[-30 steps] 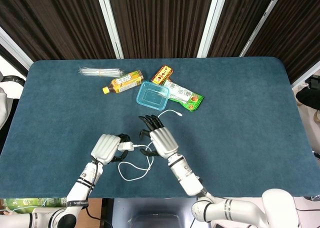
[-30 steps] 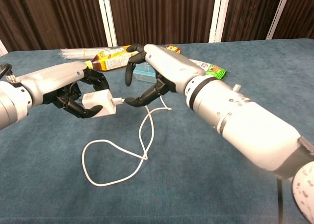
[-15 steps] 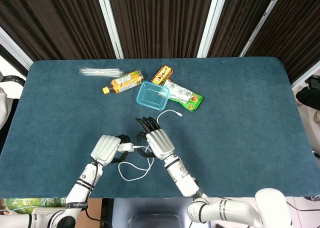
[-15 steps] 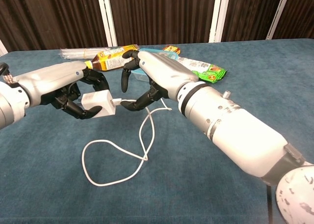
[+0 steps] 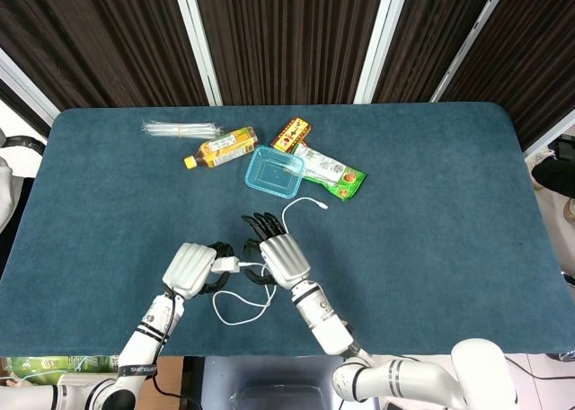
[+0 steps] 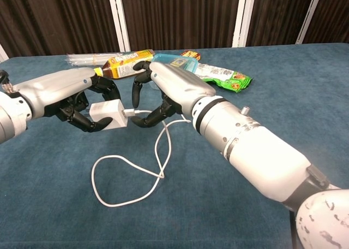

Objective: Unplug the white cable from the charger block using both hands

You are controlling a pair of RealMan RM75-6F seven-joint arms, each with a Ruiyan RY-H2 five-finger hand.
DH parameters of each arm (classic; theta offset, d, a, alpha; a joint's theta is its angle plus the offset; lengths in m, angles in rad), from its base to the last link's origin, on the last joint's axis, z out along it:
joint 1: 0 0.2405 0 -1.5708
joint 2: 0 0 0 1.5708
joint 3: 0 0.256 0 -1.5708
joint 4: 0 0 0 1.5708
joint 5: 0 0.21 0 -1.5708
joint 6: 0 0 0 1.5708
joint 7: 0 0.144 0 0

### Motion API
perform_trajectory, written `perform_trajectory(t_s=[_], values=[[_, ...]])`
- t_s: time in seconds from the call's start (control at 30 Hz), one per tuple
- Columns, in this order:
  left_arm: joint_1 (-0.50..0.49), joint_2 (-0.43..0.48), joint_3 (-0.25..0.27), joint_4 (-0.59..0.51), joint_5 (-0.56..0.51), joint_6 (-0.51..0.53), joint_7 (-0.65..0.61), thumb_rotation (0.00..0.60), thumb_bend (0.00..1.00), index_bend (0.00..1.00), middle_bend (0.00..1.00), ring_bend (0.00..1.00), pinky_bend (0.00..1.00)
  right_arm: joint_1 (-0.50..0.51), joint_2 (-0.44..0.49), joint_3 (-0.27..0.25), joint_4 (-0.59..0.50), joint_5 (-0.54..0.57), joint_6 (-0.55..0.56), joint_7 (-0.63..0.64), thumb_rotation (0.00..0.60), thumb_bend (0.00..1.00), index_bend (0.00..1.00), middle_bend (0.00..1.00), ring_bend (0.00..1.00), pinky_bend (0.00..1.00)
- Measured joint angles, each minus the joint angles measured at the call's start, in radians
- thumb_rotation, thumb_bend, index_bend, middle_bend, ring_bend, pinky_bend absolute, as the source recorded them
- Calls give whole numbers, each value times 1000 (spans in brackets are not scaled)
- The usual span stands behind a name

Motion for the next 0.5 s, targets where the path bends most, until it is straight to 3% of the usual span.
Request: perform_trajectory(t_s=[0.5], values=[[0,17,9,-28,11,3,-18,600,597,751,776,983,1000,12,-19,3,17,-19,24,28,600,437,683,198,0,0]])
